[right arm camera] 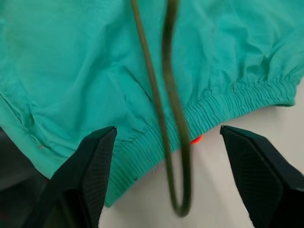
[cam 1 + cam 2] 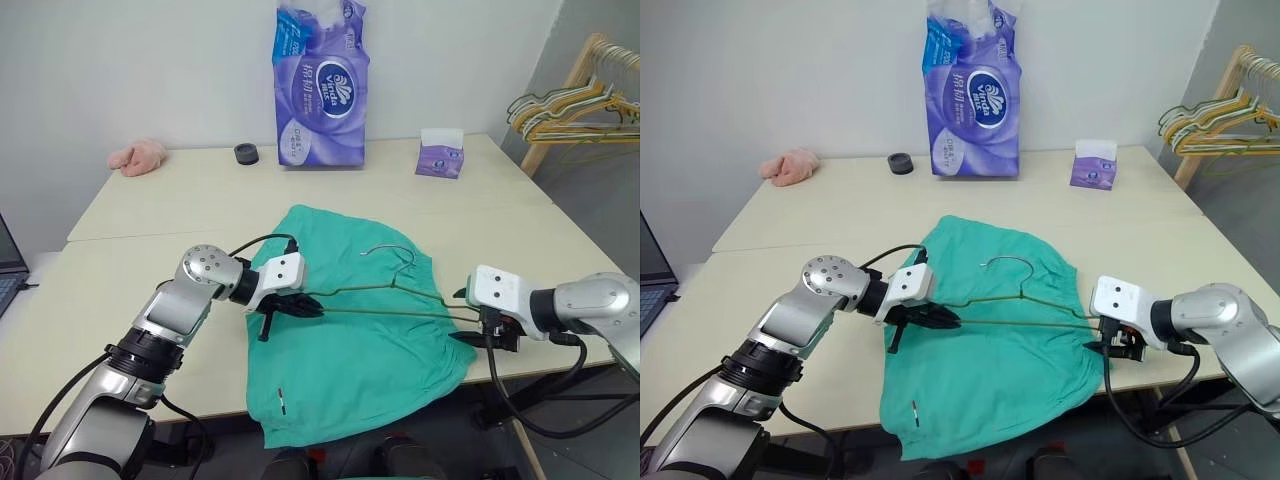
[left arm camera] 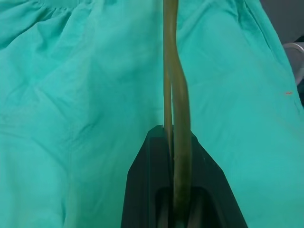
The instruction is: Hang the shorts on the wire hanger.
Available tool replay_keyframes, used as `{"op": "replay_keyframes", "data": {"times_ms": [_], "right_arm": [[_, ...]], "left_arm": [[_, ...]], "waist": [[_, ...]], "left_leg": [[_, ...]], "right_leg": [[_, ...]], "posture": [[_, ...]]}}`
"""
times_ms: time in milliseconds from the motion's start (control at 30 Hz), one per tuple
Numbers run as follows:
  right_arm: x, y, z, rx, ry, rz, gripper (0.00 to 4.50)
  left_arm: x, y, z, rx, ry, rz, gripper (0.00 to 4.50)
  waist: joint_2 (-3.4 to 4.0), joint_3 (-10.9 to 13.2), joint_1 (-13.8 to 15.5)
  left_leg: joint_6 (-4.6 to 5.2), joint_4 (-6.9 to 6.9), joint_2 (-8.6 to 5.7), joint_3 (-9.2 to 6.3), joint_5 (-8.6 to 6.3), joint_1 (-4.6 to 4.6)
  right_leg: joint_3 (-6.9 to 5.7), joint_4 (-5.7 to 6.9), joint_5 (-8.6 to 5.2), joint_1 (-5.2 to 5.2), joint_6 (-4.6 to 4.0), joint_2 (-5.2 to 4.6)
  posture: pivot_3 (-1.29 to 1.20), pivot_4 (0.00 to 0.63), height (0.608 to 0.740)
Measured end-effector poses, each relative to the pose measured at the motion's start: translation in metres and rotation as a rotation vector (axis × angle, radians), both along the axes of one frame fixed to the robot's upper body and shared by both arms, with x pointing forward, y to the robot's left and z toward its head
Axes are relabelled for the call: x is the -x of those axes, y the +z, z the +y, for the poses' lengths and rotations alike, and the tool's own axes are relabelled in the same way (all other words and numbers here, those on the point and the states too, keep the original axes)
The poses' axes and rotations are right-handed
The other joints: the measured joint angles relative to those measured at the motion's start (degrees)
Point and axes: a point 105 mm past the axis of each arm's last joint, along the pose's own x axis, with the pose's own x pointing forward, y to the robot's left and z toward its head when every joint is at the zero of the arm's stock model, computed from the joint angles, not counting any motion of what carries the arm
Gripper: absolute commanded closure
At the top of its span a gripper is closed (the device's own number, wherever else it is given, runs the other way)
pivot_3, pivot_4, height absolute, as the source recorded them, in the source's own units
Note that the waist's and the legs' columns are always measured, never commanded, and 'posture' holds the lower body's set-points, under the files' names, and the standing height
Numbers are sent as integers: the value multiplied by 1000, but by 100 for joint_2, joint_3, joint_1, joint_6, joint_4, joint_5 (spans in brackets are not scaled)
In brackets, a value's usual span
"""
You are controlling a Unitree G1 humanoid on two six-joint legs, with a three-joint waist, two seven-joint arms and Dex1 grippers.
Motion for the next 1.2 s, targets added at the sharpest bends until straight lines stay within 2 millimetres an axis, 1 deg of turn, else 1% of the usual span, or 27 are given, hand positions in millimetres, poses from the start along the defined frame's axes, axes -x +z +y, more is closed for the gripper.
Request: {"op": "replay_keyframes", "data": {"times_ms": [167, 267, 300, 500, 567, 600, 733, 833, 900, 967, 1033, 1100, 1200], "right_arm": [[-1, -4, 4, 8, -2, 33, 3304], [-1, -8, 7, 14, -1, 60, 4398], [0, -9, 7, 15, 1, 67, 4485], [5, -12, 9, 16, 3, 104, 4485], [5, -12, 10, 12, 0, 110, 4500], [6, -12, 11, 9, 2, 115, 4500], [9, -10, 14, -4, 9, 117, 4500], [10, -8, 9, -25, -26, 128, 4500], [13, -8, 5, -49, -60, 151, 4500], [16, -6, 2, -79, -87, 168, 4500], [20, -6, -9, -110, -157, 184, 4500], [24, -7, -19, -130, -222, 199, 4500], [30, -7, -26, -166, -284, 212, 4500]], "left_arm": [[0, 0, 0, -4, -6, -10, 4500], [0, 0, 0, -12, -5, -14, 4500], [0, 0, 0, -13, -3, -17, 4500], [1, -2, 1, -19, -4, -15, 4500], [1, -2, 1, -19, -4, -10, 3963], [1, -2, 0, -17, -5, -8, 3788], [2, -2, -5, 2, -13, -10, 2577], [-3, 0, -13, 49, 14, -26, 1696], [-9, 0, -12, 82, 57, -14, 1696], [-17, 5, -11, 127, 107, 0, 1696], [-33, 15, 0, 180, 213, 1, 1696], [-48, 26, 17, 227, 321, -11, 1696], [-60, 32, 30, 272, 407, -3, 1696]], "waist": [[-4, 4, -5], [-2, 7, -7], [-3, 7, -7], [-3, 9, -14], [-3, 9, -19], [-3, 9, -22], [-3, 9, -26], [-4, 9, -16], [-6, 9, -25], [-7, 10, -31], [-10, 11, -35], [-10, 11, -52], [-11, 11, -79]], "left_leg": [[0, 0, 1, -2, 0, 0], [0, 0, 0, -3, 0, -1], [0, 0, 0, -3, 0, -2], [0, 0, 0, -4, 0, -1], [0, 0, 0, -4, 0, -1], [0, 0, 0, -5, 0, -1], [0, 0, 0, -5, 0, -2], [0, 0, 0, -8, 0, -3], [0, 0, 0, -7, 0, -3], [0, 1, 0, -9, 0, -4], [0, 1, 0, -12, 0, -5], [0, 0, 0, -11, 0, -4], [0, -1, -1, -12, 0, -5]], "right_leg": [[-2, 0, 0, 0, 0, 0], [-2, 0, 0, -1, 0, -1], [-3, 0, 0, -1, 0, -1], [-4, 0, 0, -1, 0, -2], [-4, 0, 0, -1, 0, -2], [-5, 0, 0, -1, 0, -2], [-5, 0, 0, -1, 1, -2], [-7, -1, 0, 1, 1, -4], [-8, -1, 0, 0, 1, -4], [-9, 1, 0, 0, 1, -4], [-13, 1, -1, 0, 2, -4], [-13, 1, -1, 0, 3, -4], [-13, 0, -1, 1, 3, -4]], "posture": [[-172, 54, 740], [-171, 55, 740], [-171, 55, 740], [-177, 52, 740], [-177, 52, 740], [-177, 52, 740], [-177, 52, 740], [-186, 47, 740], [-188, 48, 740], [-190, 49, 740], [-193, 50, 740], [-195, 50, 740], [-207, 51, 740]]}}
